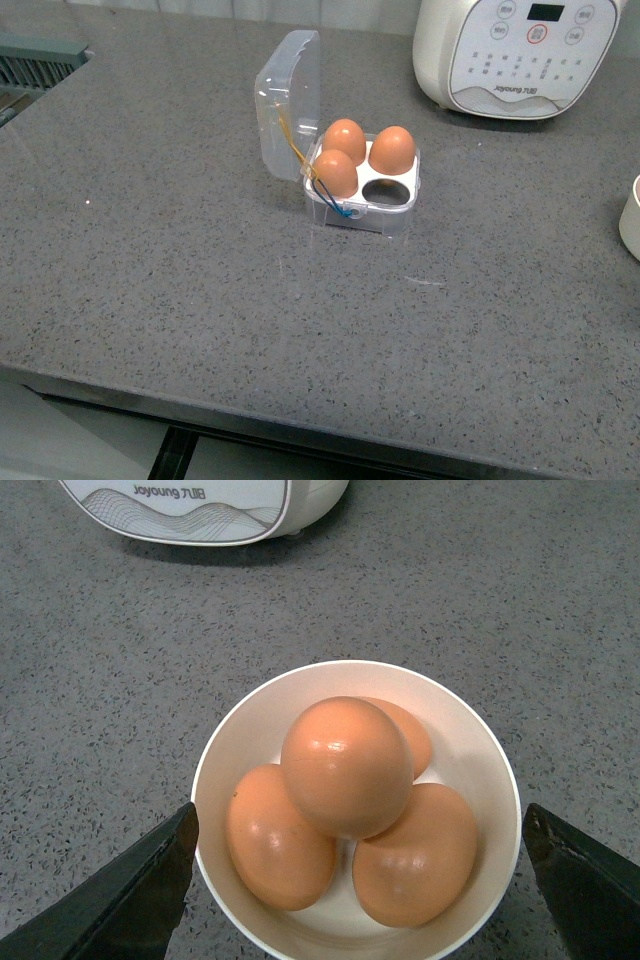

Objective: Put egg into box

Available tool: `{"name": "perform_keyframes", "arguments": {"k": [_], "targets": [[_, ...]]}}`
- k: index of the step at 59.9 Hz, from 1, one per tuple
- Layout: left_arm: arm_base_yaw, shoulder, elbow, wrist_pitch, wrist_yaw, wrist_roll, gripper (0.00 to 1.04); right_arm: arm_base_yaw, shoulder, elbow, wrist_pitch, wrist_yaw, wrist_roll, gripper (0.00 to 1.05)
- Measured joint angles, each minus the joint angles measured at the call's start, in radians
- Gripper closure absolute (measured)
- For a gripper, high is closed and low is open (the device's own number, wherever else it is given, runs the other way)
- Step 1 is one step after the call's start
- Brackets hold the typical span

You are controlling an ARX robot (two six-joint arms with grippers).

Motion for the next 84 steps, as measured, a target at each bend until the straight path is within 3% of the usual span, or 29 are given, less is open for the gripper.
{"name": "perform_keyframes", "arguments": {"k": [41, 63, 77, 84], "targets": [[0.000, 0.000, 0.000, 0.000, 0.000, 0.000, 0.07, 0.023, 0.204, 0.132, 0.034, 0.027, 0.001, 0.09], [0.000, 0.000, 0.000, 0.000, 0.000, 0.000, 0.07, 0.035, 0.207, 0.134, 0.036, 0.031, -0.007, 0.59], [0.000, 0.000, 0.000, 0.000, 0.000, 0.000, 0.07, 0.057, 0.187, 0.127, 0.080, 0.077, -0.066, 0.62], [0.000, 0.000, 0.000, 0.000, 0.000, 0.000, 0.07, 0.106, 0.074, 0.132, 0.001, 0.038, -0.011, 0.62]]}}
